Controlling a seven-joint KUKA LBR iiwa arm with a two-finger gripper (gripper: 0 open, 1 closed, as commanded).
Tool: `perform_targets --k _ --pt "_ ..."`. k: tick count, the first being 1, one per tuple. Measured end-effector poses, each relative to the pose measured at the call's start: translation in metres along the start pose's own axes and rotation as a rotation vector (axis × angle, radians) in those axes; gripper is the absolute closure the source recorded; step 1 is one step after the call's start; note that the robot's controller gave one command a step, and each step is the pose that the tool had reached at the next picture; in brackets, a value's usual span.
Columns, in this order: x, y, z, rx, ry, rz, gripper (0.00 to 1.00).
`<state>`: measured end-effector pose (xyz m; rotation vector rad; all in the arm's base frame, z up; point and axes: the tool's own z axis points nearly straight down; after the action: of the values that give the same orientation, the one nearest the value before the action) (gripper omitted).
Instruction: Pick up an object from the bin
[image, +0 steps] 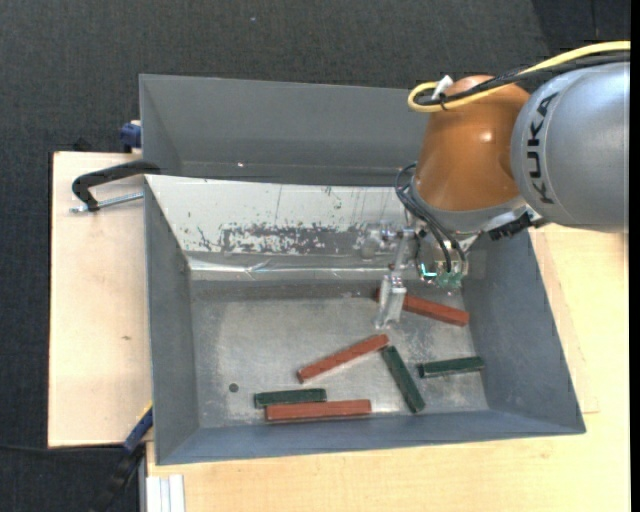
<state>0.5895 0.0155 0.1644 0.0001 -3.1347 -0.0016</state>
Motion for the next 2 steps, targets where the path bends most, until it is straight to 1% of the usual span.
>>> perform_targets --k 1,2 --pt "-0.002 0.0 -0.005 0.0 -0.009 0.001 0.0" --pt "0.023 -0.012 0.047 -0.001 -0.014 0.025 0.0"
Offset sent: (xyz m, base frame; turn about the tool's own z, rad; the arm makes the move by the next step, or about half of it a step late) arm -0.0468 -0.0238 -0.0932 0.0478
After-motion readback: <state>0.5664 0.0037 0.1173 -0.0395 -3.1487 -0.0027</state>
